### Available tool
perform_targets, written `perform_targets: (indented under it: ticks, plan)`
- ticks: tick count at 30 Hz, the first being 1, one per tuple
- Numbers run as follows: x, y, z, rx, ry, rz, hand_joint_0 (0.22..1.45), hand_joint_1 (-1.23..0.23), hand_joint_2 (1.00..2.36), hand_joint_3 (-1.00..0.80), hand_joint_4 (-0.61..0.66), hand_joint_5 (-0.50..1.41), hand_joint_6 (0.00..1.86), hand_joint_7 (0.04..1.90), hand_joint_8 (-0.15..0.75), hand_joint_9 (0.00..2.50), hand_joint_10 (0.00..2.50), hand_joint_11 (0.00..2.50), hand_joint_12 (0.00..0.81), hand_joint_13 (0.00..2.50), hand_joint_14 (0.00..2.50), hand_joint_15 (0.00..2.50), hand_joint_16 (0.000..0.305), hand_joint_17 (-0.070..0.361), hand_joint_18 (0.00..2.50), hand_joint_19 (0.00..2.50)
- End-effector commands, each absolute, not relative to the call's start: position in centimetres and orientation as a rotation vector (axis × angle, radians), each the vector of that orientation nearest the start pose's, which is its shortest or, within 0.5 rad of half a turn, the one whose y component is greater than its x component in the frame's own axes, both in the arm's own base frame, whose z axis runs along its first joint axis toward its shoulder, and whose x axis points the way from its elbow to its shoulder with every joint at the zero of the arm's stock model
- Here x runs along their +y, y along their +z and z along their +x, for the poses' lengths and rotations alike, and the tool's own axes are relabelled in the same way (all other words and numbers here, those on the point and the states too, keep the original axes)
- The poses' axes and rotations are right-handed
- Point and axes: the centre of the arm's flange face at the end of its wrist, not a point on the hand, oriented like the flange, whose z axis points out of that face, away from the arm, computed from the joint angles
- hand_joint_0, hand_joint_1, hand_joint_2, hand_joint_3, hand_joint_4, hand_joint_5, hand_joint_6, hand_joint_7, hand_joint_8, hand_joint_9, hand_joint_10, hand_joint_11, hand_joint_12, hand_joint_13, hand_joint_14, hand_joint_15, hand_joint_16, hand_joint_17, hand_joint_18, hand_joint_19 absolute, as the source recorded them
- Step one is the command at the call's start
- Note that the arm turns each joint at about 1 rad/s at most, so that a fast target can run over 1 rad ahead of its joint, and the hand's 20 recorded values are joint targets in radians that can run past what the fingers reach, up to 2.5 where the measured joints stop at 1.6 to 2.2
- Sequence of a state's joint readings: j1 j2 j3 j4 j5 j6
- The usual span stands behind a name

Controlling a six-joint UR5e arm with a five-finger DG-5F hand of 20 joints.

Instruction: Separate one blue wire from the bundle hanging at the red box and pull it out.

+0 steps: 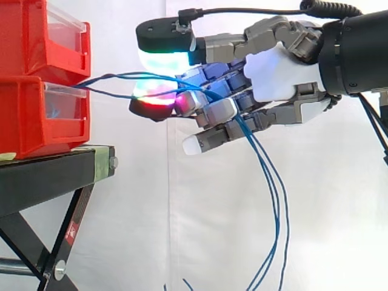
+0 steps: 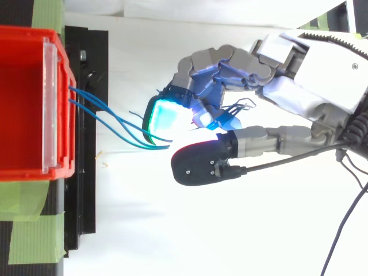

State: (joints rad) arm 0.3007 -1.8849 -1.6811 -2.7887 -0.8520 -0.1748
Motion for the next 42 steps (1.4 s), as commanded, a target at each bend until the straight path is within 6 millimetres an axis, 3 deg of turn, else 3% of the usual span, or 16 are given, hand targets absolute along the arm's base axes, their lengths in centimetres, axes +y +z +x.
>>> perform_targets:
  ticks: [1, 15, 20, 21, 34, 36, 42]
  plan:
    - [-2.5, 30.08, 59.07, 1.06, 0.712, 1.293, 0.6, -0.79, 1.0, -0.46, 0.26, -0.26, 0.84, 1.02, 0.335, 0.3, 0.98, 1.42, 0.327, 0.36, 1.5, 1.24, 0.035, 0.08, 0.47, 0.85]
    - [-2.5, 30.01, 59.04, 1.063, 0.712, 1.293, 0.62, -0.86, 1.0, -0.45, 0.27, -0.27, 0.84, 1.03, 0.339, 0.29, 0.93, 1.48, 0.335, 0.36, 1.42, 1.27, 0.036, 0.082, 0.47, 0.84]
    - [-2.5, 30.01, 59.04, 1.062, 0.713, 1.294, 0.64, -0.81, 1.01, -0.4, 0.27, -0.27, 0.85, 1.0, 0.337, 0.3, 0.96, 1.43, 0.33, 0.38, 1.45, 1.25, 0.036, 0.081, 0.48, 0.86]
    - [-2.49, 30.08, 59.08, 1.06, 0.714, 1.293, 0.64, -0.82, 1.01, -0.39, 0.27, -0.26, 0.83, 1.02, 0.346, 0.37, 0.83, 1.5, 0.338, 0.45, 1.3, 1.31, 0.037, 0.083, 0.54, 0.82]
    - [-2.5, 30.01, 59.04, 1.063, 0.712, 1.293, 0.67, -0.79, 1.02, -0.28, 0.26, -0.25, 0.84, 1.02, 0.343, 0.37, 0.85, 1.47, 0.337, 0.46, 1.3, 1.31, 0.037, 0.083, 0.55, 0.83]
    - [-2.5, 30.01, 59.04, 1.062, 0.713, 1.294, 0.69, -0.82, 1.02, -0.29, 0.26, -0.26, 0.85, 1.02, 0.332, 0.3, 0.99, 1.41, 0.332, 0.39, 1.42, 1.25, 0.036, 0.081, 0.5, 0.85]
    - [-2.5, 30.01, 59.04, 1.062, 0.713, 1.294, 0.74, -0.9, 1.01, -0.33, 0.26, -0.27, 0.85, 1.03, 0.333, 0.28, 0.94, 1.44, 0.332, 0.38, 1.37, 1.27, 0.036, 0.082, 0.49, 0.84]
